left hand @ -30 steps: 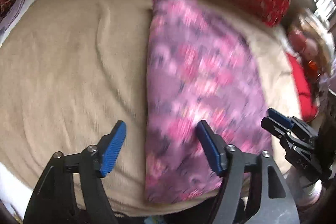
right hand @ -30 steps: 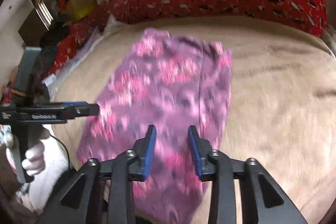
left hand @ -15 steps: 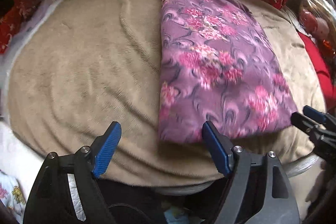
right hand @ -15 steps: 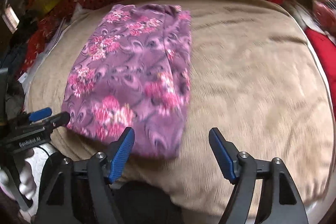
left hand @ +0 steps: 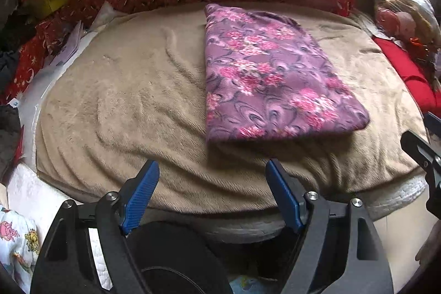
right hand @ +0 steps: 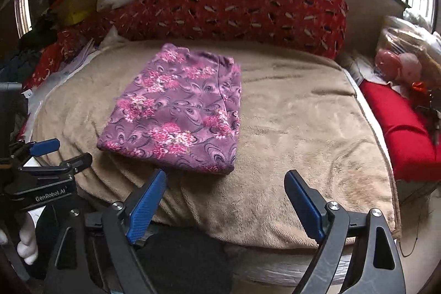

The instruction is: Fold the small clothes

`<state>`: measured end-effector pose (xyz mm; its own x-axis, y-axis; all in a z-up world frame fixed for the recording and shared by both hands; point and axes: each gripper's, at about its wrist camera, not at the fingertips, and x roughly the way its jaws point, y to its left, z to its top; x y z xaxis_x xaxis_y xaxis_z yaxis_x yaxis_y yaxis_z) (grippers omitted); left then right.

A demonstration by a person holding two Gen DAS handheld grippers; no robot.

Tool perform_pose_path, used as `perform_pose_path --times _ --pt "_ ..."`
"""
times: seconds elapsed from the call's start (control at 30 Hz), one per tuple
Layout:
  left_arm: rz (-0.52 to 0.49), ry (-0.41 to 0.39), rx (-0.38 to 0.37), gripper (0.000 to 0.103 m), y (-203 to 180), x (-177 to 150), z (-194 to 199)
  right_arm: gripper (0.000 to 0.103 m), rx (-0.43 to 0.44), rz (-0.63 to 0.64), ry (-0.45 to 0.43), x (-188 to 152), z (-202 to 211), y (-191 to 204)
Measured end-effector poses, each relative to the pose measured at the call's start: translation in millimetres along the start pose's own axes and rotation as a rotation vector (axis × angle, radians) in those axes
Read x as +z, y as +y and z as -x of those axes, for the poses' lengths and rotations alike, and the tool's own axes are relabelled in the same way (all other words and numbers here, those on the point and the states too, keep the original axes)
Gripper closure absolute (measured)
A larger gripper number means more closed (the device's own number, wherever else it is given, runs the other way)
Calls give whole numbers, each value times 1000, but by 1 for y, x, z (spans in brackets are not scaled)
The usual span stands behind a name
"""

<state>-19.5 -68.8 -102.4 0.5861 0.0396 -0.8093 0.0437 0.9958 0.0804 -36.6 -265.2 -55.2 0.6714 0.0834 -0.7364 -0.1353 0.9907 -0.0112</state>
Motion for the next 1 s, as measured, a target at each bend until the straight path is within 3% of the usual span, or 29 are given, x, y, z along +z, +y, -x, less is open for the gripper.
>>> perform_pose_path --times 0.5,1.0 --pt "31 -80 -10 23 -4 -14 41 13 21 -74 35 -12 4 -8" --pt "-4 -99 -35 23 -13 -17 59 8 35 -116 36 -15 9 -16"
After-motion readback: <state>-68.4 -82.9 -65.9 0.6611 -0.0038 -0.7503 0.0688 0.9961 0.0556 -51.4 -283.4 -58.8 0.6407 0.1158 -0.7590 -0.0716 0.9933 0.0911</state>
